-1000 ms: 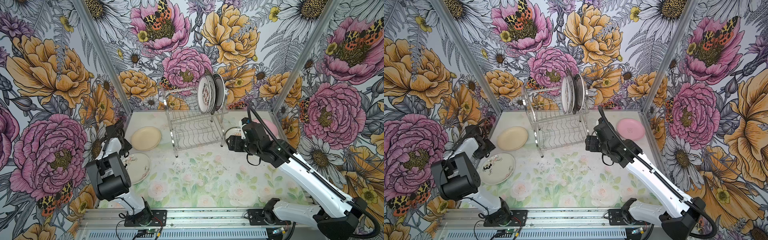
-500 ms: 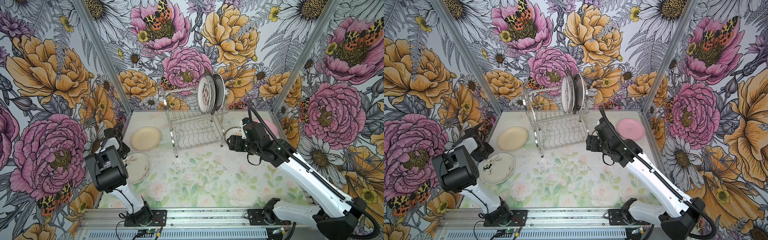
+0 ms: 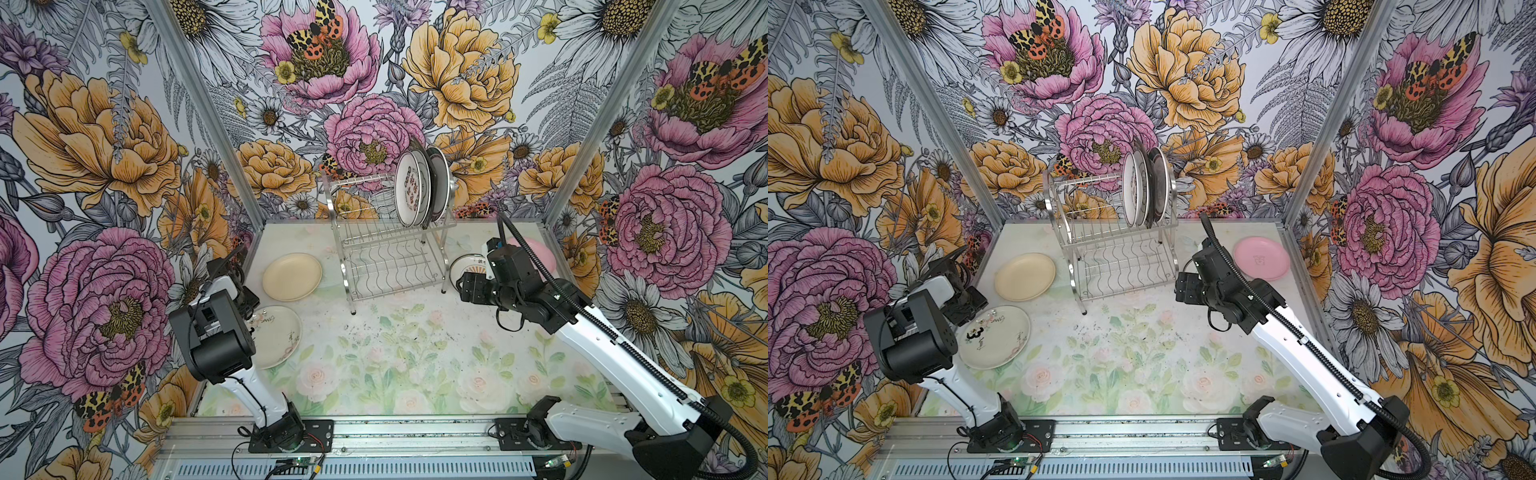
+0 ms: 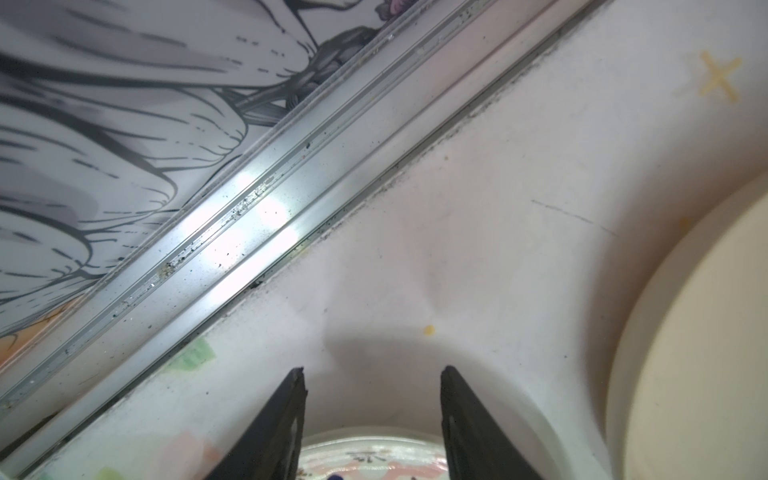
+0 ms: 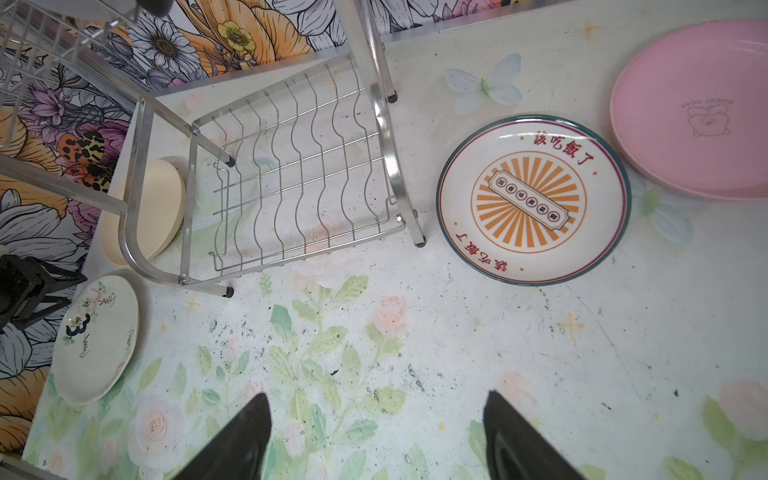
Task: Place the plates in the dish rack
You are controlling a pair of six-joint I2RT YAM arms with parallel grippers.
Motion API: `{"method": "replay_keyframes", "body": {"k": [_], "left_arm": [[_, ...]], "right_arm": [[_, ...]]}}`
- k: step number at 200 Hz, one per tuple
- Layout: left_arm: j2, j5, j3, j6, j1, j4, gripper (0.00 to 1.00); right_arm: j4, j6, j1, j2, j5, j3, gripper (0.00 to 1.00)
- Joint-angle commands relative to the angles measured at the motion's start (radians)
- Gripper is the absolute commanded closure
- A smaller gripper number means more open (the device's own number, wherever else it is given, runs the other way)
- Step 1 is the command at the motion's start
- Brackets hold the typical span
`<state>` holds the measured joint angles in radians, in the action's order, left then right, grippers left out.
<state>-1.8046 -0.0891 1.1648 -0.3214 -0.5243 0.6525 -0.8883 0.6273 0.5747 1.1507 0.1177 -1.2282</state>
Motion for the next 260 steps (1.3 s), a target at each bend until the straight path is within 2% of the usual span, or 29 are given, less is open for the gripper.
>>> {"method": "replay_keyframes", "body": {"k": [1, 40, 121, 180, 209, 223, 244, 260], "left_arm": [[0.003, 0.026, -0.012, 0.01, -0.008, 0.015, 0.46], [0.016, 0.057, -0.044, 0.002, -0.01, 0.034, 0.46], [0.145, 0.122, -0.23, -0.001, 0.001, 0.047, 0.48], [0.277, 0.177, -0.367, -0.085, 0.117, 0.073, 0.49], [0.322, 0.156, -0.395, -0.13, 0.17, 0.091, 0.49], [0.352, 0.152, -0.406, -0.161, 0.152, 0.091, 0.42], [0.402, 0.168, -0.427, -0.215, 0.111, 0.091, 0.2], [0.432, 0.182, -0.448, -0.249, 0.094, 0.09, 0.15]], "right_arm": [[0.011, -0.02, -0.011, -0.032, -0.008, 0.007, 0.19], [0.014, -0.023, -0.023, -0.049, -0.015, 0.022, 0.19], [0.025, -0.036, -0.053, -0.088, -0.047, 0.065, 0.18], [0.031, -0.049, -0.071, -0.109, -0.072, 0.085, 0.18], [0.031, -0.049, -0.078, -0.135, -0.076, 0.103, 0.17], [0.03, -0.049, -0.084, -0.146, -0.08, 0.111, 0.17], [0.029, -0.051, -0.09, -0.164, -0.088, 0.123, 0.17], [0.03, -0.051, -0.098, -0.177, -0.093, 0.135, 0.17]]}}
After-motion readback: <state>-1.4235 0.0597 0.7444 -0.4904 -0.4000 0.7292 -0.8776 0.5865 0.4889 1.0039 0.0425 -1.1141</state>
